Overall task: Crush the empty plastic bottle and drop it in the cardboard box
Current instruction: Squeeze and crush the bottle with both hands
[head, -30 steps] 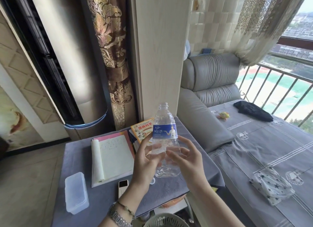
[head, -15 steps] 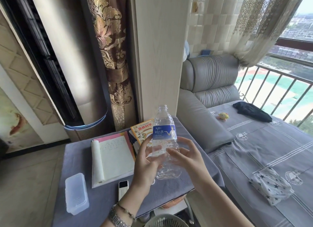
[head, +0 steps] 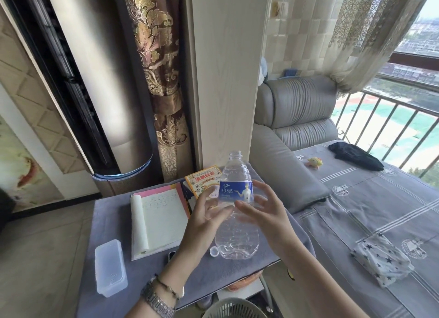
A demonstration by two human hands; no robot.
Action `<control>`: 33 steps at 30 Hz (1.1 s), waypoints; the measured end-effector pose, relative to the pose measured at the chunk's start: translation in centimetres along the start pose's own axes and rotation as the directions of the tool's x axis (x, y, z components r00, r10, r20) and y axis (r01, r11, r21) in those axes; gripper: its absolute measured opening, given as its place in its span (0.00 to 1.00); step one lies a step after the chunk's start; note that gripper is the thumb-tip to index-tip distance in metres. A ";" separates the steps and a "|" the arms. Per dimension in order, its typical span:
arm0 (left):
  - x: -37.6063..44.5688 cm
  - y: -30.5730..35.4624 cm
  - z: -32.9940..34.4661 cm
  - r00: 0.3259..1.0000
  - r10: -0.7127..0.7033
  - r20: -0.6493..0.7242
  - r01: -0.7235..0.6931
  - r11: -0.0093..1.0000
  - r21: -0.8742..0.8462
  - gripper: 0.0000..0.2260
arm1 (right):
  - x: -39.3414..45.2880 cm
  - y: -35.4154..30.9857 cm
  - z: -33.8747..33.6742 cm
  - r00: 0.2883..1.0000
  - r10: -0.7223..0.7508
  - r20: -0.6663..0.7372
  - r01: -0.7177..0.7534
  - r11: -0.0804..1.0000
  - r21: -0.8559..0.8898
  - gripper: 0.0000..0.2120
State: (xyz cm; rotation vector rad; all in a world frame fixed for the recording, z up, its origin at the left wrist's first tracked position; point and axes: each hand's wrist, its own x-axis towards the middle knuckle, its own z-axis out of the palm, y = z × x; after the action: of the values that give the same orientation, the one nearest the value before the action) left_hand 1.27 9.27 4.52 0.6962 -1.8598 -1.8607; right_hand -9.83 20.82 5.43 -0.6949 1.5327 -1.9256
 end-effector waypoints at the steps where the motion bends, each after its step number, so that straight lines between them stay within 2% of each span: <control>1: 0.1 0.3 -0.2 1.000 0.009 -0.005 -0.009 1.000 0.005 0.24 | -0.1 0.0 0.1 1.000 0.003 0.004 -0.003 1.000 -0.001 0.30; 8: 0.5 0.8 -0.2 0.998 0.055 0.020 -0.056 0.996 0.069 0.24 | -0.3 0.5 0.1 1.000 -0.021 -0.011 0.021 1.000 -0.005 0.23; 12: 0.4 0.4 0.8 0.995 0.080 -0.058 -0.076 0.994 0.074 0.25 | -0.3 1.1 0.3 0.996 -0.049 -0.077 0.048 0.999 -0.009 0.18; 22: 0.6 -0.4 2.0 0.968 0.137 -0.211 -0.118 0.988 0.101 0.24 | -0.5 2.0 0.4 0.987 -0.058 -0.150 0.055 0.998 -0.026 0.15; 25: 0.5 -0.7 1.8 0.972 0.139 -0.189 -0.118 0.986 0.120 0.24 | -0.7 2.3 0.4 0.988 -0.034 -0.153 0.033 0.999 -0.013 0.16; 29: 0.5 -0.8 1.2 0.991 0.070 -0.112 -0.066 0.997 0.043 0.24 | -0.9 2.1 0.1 0.993 -0.009 -0.120 0.007 1.000 -0.020 0.18; 33: 0.5 -0.5 0.9 0.994 0.060 -0.088 -0.061 0.998 -0.006 0.24 | -0.7 1.4 -0.2 0.997 0.047 -0.064 -0.051 0.997 -0.064 0.21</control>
State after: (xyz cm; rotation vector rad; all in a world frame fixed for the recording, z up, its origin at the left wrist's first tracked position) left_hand 0.37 9.73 3.93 0.6995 -1.7966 -1.7707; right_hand -9.29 21.19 3.96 -0.6249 1.6428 -1.8841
